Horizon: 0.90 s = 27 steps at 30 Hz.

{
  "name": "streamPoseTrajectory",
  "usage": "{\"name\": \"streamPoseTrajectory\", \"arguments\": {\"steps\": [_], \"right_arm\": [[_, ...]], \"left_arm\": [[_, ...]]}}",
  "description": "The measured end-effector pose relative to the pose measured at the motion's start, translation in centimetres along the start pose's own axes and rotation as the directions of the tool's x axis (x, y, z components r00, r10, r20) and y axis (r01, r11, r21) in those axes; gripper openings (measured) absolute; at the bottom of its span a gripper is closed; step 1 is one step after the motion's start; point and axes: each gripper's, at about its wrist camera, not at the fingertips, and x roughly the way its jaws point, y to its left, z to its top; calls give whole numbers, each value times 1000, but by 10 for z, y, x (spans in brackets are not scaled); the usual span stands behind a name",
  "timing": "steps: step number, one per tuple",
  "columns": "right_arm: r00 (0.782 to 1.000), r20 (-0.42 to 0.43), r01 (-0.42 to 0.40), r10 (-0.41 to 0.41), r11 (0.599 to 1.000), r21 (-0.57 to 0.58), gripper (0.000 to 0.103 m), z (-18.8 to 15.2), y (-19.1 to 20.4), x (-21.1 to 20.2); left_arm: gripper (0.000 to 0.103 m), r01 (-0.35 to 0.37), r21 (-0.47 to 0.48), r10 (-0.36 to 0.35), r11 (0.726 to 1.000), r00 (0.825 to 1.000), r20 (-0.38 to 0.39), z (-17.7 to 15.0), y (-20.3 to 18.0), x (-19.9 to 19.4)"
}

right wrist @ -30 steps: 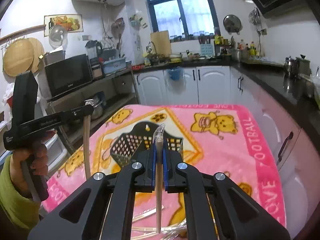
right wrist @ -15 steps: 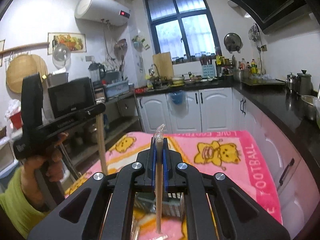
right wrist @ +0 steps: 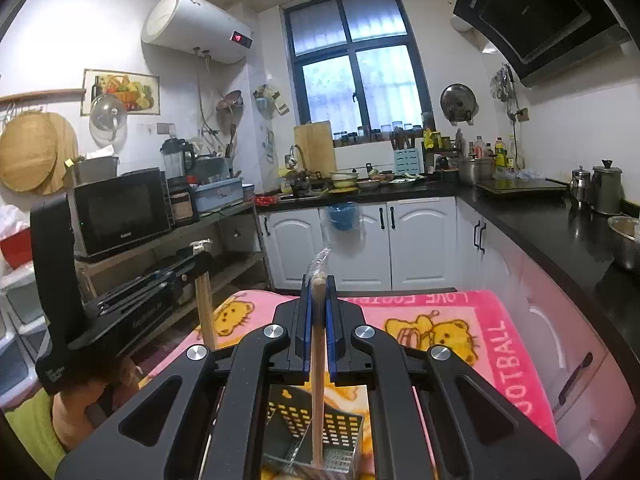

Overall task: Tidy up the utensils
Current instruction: 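Lift both held chopsticks and carry them above the green caddy, then open the right tool to drop its chopstick into the caddy while the left tool releases its own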

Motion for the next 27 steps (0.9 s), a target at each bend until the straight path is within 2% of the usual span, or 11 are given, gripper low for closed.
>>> {"name": "streamPoseTrajectory", "arguments": {"steps": [11,19,21,23,27], "right_arm": [[1000,-15,27,-26,1000,14,6,-28,-5,37],[999,-39,24,-22,998,53,7,-50,-10,47],[999,-48,25,-23,998,51,11,-55,-10,45],[998,-60,27,-24,998,49,34,-60,-11,43],[996,-76,41,-38,998,43,37,-69,-14,35]], "left_arm": [[3,6,-20,-7,1000,1000,-13,-28,16,20],[3,14,-10,-14,1000,1000,-16,-48,17,25],[3,14,-11,-14,1000,999,-29,-54,18,24],[3,17,-10,-18,1000,998,-58,-60,19,25],[3,6,-19,-9,1000,990,-144,-76,23,28]]}}
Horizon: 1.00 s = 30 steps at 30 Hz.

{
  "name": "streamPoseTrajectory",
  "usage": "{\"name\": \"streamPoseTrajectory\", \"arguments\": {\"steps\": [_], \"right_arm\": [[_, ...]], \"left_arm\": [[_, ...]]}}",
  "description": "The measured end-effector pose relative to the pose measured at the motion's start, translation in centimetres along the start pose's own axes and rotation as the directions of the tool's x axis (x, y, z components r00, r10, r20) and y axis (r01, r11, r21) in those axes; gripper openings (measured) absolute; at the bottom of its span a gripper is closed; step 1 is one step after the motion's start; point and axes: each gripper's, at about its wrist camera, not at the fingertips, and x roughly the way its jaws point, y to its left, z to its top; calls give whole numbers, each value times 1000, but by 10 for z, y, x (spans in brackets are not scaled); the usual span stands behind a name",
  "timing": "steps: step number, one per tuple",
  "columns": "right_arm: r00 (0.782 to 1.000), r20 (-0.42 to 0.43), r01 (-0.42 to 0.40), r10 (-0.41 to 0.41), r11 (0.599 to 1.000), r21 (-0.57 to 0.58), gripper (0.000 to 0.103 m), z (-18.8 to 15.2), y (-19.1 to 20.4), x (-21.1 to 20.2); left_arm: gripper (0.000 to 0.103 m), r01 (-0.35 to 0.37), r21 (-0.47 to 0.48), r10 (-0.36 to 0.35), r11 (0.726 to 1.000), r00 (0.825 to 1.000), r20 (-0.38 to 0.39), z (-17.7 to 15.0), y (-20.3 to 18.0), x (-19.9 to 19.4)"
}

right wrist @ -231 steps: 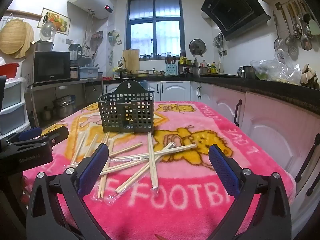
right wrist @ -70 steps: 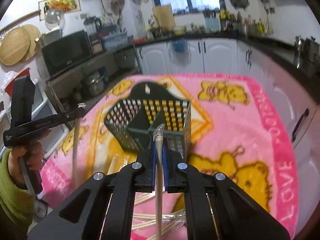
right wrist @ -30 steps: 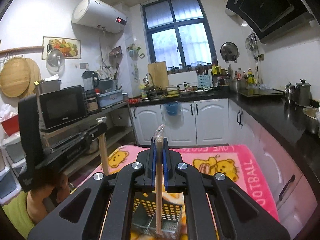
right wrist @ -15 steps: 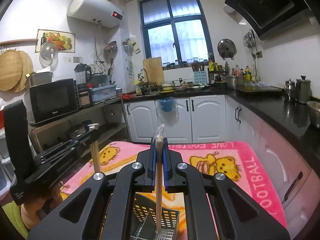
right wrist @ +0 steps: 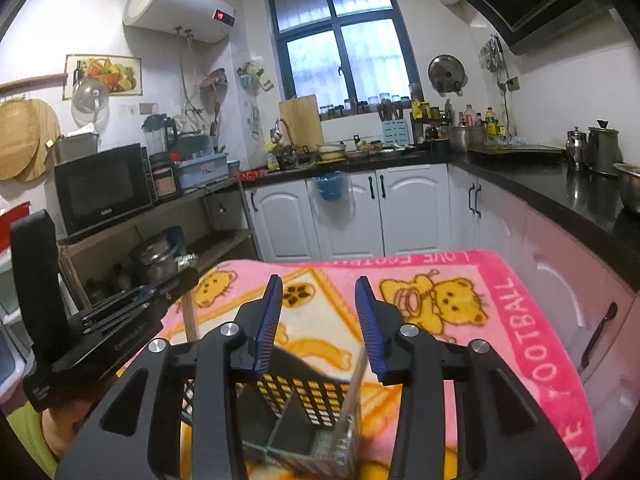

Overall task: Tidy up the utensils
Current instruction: 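Open the right tool to drop its chopstick into the caddy while the left tool releases its own, then withdraw both open tools from the caddy back toward the chopstick pile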

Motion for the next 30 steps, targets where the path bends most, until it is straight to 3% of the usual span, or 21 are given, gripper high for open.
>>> {"name": "streamPoseTrajectory", "arguments": {"steps": [4,8,22,28,30], "right_arm": [[999,-35,6,-5,1000,26,39,-7,-7,-3],[998,-57,11,-9,999,31,44,-12,-10,-10],[988,-150,38,-33,999,31,52,-34,-21,-33],[985,-168,46,-39,998,42,54,-42,-26,-42],[985,-169,51,-45,998,36,56,-45,-26,-48]], "left_arm": [[8,0,-10,-1,1000,999,-36,-10,4,-2],[20,-7,-27,6,1000,999,-47,-14,9,-10],[49,33,-71,-39,997,996,-82,-23,18,-42],[64,36,-75,-43,997,994,-100,-28,17,-49],[73,37,-73,-45,997,994,-100,-32,17,-53]]}}
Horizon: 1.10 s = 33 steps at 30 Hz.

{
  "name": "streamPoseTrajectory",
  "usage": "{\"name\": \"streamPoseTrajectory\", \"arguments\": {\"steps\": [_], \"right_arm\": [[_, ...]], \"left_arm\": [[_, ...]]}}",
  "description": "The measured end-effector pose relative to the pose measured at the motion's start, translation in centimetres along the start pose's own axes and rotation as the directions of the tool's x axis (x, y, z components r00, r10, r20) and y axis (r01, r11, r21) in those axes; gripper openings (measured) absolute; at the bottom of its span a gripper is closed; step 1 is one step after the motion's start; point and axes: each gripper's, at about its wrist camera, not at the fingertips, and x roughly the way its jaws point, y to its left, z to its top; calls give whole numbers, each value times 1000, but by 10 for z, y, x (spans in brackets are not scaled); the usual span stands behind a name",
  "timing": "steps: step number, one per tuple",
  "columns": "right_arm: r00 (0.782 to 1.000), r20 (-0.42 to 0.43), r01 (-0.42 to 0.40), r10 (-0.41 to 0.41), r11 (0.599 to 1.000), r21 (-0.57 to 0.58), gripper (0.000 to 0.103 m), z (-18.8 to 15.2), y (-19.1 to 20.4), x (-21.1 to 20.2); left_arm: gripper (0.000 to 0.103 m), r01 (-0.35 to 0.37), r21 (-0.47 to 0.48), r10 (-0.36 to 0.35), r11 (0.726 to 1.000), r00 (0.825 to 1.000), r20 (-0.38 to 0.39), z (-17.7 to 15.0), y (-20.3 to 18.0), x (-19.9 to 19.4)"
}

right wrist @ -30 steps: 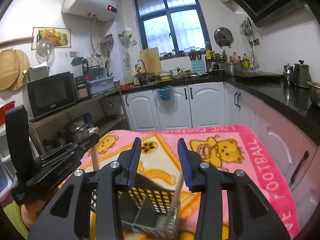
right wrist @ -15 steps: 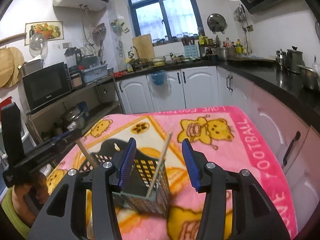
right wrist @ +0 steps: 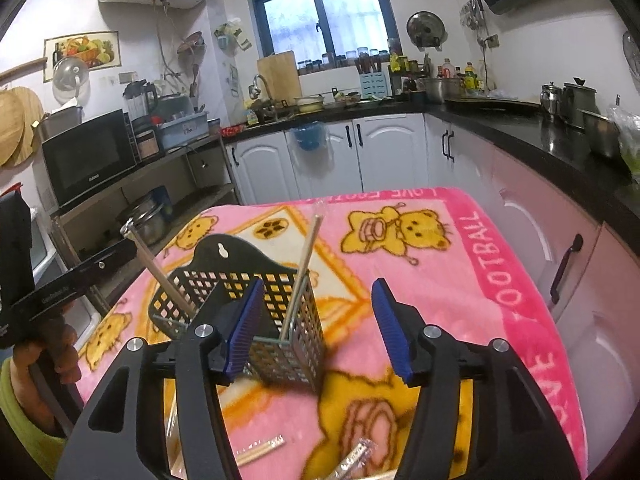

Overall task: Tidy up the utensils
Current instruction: 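Withdraw both open tools from the caddy back toward the chopstick pile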

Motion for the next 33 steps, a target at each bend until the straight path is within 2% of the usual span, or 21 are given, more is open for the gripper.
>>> {"name": "streamPoseTrajectory", "arguments": {"steps": [4,8,12,20,33], "right_arm": [[1000,-10,3,-3,1000,6,59,-9,-2,-7],[1000,-26,-2,2,1000,13,64,-18,-4,-13],[1000,-28,11,-11,1000,10,68,-24,-3,-21],[999,-35,17,-16,1000,12,73,-37,0,-37],[998,-61,24,-24,1000,2,76,-64,5,-55]], "left_arm": [[77,-4,-7,4,1000,1000,-20,-9,1,-4],[87,4,-28,-5,1000,999,-38,-19,4,-10],[92,18,-49,-21,999,998,-53,-33,4,-17],[92,5,-31,-7,1000,998,-68,-54,-6,-27],[92,29,-7,-29,1000,990,-138,-81,-23,-30]]}}
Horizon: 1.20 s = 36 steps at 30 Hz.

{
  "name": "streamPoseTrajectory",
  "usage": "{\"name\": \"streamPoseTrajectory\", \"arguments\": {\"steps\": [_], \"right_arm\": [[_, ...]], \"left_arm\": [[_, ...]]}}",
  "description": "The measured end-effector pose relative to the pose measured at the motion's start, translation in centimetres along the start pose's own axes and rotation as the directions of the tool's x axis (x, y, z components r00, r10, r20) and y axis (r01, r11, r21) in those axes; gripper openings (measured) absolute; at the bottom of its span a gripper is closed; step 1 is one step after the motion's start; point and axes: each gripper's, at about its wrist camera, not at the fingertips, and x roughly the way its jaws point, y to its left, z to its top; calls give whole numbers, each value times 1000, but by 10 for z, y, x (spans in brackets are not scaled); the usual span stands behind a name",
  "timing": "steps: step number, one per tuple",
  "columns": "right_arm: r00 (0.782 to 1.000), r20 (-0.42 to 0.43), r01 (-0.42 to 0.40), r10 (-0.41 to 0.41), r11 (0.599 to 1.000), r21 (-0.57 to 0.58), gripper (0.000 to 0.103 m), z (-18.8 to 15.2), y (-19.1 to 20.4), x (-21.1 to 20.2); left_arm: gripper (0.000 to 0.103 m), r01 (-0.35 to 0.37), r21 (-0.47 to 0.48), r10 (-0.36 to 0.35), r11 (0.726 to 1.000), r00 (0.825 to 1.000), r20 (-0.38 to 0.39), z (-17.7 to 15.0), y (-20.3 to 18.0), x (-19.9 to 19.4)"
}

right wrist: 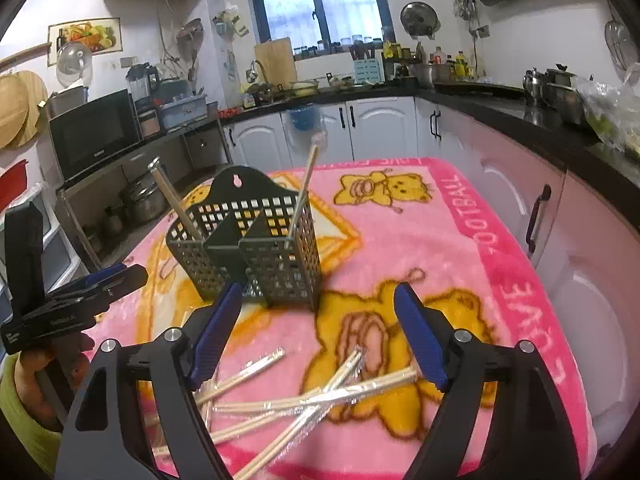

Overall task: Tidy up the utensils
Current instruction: 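Withdraw both open tools from the caddy back toward the chopstick pile, then grasp another wrapped chopstick with the left tool while the right tool grasps one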

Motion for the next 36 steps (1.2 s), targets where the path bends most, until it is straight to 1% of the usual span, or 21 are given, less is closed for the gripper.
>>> {"name": "streamPoseTrajectory", "arguments": {"steps": [7,13,19,23,26,30,31,33,34,36], "right_arm": [[1000,-22,12,-12,1000,24,77,-14,-9,-2],[999,-46,24,-22,999,42,77,-26,-17,-1],[996,-77,40,-35,997,63,77,-38,-29,3],[995,-94,51,-44,996,69,77,-46,-37,5],[993,-113,51,-42,995,86,77,-52,-43,7],[990,-135,50,-34,992,112,76,-59,-51,10],[990,-141,47,-30,992,120,73,-60,-52,11],[988,-156,40,-18,989,142,71,-61,-57,14],[987,-158,37,-13,988,150,70,-62,-59,14],[984,-177,34,-2,984,174,68,-64,-64,20]], "left_arm": [[92,-15,-4,14,1000,999,-38,-13,2,3],[92,-21,-18,19,1000,996,-85,-26,8,9],[92,1,-6,-1,1000,993,-122,-36,3,16],[92,22,31,-17,999,989,-149,-41,-9,22],[92,70,59,-57,996,979,-197,-44,-22,32],[80,128,89,-101,988,961,-258,-45,-37,46],[78,141,93,-111,986,956,-271,-45,-40,50],[71,165,98,-129,981,945,-302,-44,-45,57],[70,185,96,-146,978,936,-319,-43,-47,61],[67,200,100,-154,975,926,-345,-42,-51,68]]}}
